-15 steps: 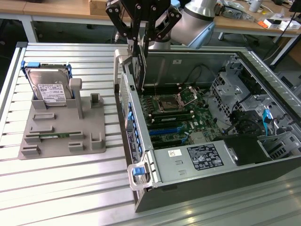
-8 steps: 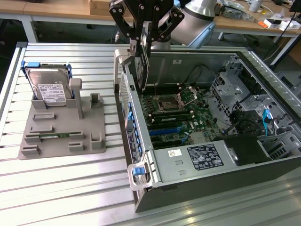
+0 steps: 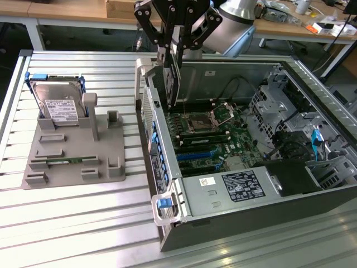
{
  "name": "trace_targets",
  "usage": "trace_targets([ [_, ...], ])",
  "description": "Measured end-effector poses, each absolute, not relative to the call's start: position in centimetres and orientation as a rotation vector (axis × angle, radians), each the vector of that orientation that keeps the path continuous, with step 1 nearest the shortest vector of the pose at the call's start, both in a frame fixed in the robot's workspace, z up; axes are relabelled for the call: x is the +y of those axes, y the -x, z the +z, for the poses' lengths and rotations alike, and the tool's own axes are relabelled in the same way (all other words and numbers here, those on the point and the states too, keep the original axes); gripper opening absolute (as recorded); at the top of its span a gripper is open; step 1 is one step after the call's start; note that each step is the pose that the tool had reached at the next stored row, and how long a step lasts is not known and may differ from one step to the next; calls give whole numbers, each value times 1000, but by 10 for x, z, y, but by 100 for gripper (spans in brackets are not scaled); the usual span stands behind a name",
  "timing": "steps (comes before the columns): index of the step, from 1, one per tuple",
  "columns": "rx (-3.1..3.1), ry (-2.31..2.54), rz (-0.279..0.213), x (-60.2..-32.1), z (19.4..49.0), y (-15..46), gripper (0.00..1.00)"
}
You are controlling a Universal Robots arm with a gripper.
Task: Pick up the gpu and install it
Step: 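Pick up the gpu and move the gpu toward the slot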
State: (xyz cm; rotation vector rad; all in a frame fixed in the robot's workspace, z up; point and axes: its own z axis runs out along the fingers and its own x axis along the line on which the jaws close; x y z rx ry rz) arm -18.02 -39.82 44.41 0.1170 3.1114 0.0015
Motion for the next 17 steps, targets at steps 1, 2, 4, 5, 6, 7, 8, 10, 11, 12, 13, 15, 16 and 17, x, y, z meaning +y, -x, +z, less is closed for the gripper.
trace_targets([
  [1,3111,-117,1,-398,444,179,26],
  [2,3111,-117,1,-398,444,179,26],
  [4,3111,-117,1,-398,444,178,26],
  [5,3111,-117,1,-398,444,177,26],
  [6,3111,-117,1,-398,444,176,26],
  [7,3111,-117,1,-398,444,176,26],
  [8,3111,-117,1,-398,444,175,26],
  [10,3111,-117,1,-398,444,174,26],
  [11,3111,-117,1,-398,444,174,26],
  [12,3111,-117,1,-398,444,173,26],
  [13,3111,-117,1,-398,444,173,26],
  [15,3111,-117,1,-398,444,173,26],
  [16,3111,-117,1,-398,444,172,26],
  [17,3111,-117,1,-398,444,172,26],
])
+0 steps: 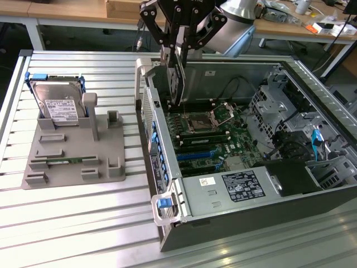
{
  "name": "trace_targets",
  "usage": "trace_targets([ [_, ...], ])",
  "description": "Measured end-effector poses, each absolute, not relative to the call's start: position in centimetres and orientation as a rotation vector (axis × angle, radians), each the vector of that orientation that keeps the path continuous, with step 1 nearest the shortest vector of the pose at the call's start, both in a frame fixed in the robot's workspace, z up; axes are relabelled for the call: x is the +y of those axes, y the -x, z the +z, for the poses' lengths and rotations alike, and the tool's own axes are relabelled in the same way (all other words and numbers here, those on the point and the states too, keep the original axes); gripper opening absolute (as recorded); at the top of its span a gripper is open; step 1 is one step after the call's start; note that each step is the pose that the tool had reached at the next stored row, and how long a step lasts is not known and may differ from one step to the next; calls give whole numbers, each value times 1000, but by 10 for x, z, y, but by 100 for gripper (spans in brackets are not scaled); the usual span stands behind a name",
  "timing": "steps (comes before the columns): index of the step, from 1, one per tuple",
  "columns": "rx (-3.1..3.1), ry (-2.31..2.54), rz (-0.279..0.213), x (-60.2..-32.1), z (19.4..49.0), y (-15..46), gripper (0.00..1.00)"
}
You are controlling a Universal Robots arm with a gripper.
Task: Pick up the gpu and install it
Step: 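Pick up the gpu and move the gpu toward the slot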
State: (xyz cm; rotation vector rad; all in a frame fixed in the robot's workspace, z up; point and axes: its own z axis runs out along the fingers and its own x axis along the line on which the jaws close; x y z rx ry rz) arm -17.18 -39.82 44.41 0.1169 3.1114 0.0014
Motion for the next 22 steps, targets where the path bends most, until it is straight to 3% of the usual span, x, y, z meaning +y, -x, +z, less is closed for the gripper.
trace_targets([
  [22,3111,-117,1,-398,444,151,26],
])
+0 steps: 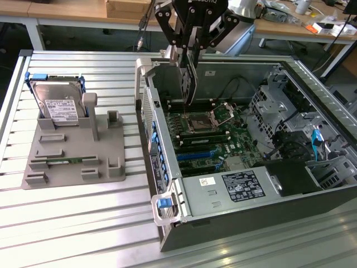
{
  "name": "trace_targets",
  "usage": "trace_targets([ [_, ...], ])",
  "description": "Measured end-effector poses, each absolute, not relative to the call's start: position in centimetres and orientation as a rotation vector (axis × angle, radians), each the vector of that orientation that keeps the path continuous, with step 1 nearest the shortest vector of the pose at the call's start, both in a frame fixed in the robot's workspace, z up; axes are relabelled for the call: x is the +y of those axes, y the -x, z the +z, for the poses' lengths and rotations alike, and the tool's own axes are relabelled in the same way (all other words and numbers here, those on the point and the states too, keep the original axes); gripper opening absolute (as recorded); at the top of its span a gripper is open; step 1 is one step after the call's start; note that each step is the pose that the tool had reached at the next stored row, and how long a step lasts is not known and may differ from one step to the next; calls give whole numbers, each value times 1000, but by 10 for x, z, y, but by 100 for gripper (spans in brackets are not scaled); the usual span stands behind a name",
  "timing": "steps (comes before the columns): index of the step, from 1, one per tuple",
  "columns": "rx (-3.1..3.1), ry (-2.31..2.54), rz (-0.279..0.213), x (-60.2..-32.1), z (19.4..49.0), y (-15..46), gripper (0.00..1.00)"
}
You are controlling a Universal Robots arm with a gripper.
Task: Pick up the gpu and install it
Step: 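Pick up the gpu and move the gpu toward the slot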
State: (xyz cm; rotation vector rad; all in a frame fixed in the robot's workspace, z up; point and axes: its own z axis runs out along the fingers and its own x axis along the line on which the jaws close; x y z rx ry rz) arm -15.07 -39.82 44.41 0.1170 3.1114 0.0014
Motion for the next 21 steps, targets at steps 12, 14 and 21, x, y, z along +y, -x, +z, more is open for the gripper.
trace_targets([
  [12,3111,-117,1,-398,444,138,26],
  [14,3111,-117,1,-398,444,137,26],
  [21,3111,-117,2,-398,444,131,26],
])
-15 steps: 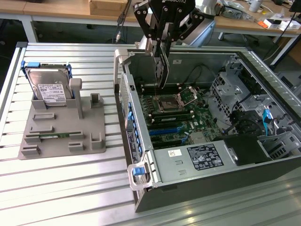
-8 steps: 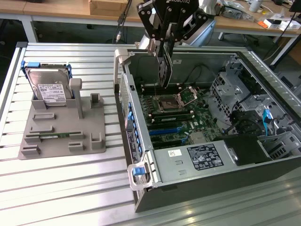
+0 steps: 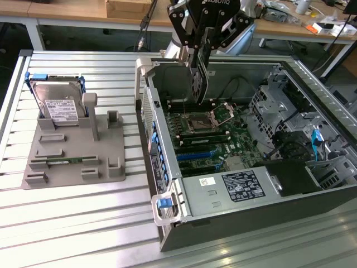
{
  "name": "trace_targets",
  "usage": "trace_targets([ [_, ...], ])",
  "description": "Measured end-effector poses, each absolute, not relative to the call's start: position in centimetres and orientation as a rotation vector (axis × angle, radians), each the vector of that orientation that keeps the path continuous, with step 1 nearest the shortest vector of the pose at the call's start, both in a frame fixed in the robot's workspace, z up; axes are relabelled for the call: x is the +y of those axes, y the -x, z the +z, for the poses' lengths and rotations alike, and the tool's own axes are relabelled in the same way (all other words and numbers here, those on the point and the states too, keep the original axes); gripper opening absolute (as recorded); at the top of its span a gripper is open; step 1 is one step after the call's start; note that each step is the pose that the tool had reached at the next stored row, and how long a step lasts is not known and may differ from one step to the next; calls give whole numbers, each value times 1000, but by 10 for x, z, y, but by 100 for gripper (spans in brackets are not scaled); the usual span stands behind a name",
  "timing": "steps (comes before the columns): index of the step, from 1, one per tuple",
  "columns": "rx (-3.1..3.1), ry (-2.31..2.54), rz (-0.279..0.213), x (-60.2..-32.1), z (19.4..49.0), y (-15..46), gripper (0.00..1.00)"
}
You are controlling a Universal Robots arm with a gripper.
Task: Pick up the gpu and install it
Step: 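Pick up the gpu and move the gpu toward the slot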
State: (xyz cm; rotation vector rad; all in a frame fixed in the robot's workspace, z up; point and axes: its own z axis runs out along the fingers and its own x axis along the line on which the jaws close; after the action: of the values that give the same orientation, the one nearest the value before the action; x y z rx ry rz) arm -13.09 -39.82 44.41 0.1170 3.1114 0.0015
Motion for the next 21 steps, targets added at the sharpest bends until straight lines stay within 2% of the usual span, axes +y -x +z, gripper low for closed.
trace_targets([
  [21,3111,-117,1,-398,444,109,26],
])
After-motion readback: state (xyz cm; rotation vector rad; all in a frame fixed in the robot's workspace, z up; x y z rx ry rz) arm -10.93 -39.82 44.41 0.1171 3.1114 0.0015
